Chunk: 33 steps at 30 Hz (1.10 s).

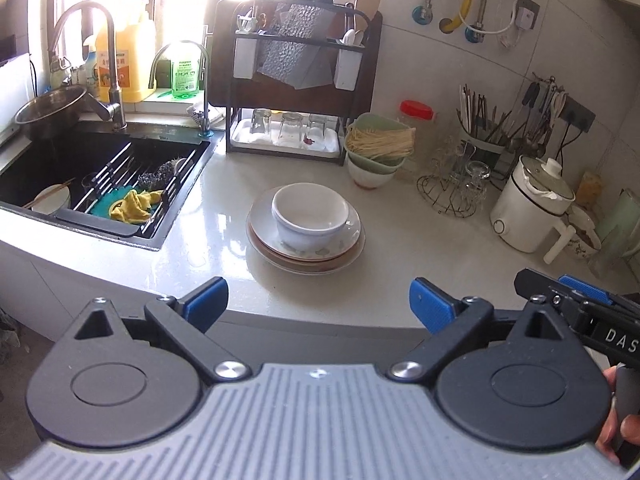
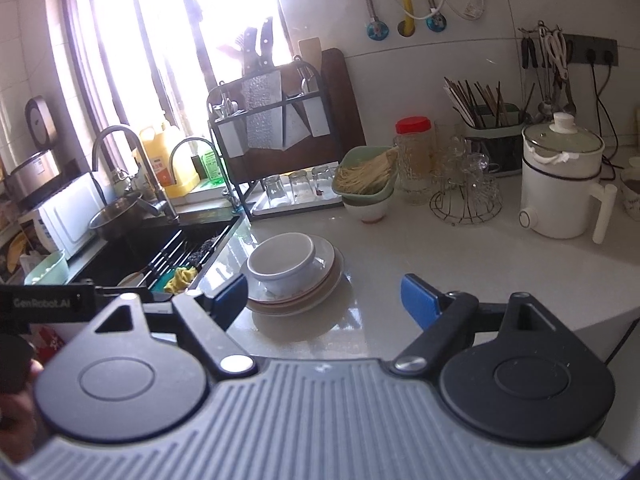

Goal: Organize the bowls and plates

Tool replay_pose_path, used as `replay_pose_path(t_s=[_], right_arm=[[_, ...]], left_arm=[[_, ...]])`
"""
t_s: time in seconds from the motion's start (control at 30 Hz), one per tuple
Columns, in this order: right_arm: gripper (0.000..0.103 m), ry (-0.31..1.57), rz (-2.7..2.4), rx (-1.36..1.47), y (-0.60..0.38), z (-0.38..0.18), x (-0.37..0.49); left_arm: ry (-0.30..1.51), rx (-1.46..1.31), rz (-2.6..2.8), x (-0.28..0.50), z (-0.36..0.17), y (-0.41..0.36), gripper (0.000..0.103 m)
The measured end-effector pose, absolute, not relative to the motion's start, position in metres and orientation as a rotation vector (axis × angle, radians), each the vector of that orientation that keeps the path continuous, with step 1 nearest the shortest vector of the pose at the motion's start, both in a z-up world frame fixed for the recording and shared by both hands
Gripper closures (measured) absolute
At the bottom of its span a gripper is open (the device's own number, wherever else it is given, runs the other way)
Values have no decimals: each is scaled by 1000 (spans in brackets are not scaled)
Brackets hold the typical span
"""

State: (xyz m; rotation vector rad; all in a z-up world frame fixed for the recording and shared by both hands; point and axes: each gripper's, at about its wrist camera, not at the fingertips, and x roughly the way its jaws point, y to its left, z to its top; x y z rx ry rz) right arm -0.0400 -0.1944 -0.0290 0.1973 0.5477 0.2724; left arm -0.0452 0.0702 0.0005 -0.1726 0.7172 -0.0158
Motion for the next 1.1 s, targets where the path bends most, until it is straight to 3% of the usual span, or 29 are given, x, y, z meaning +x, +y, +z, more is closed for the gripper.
replay_pose_path(t_s=[1.1], right_arm=[[18,572,245,181,-191,-40,-52]], left_arm=[[766,-120,-19,-51,-15,62,4]])
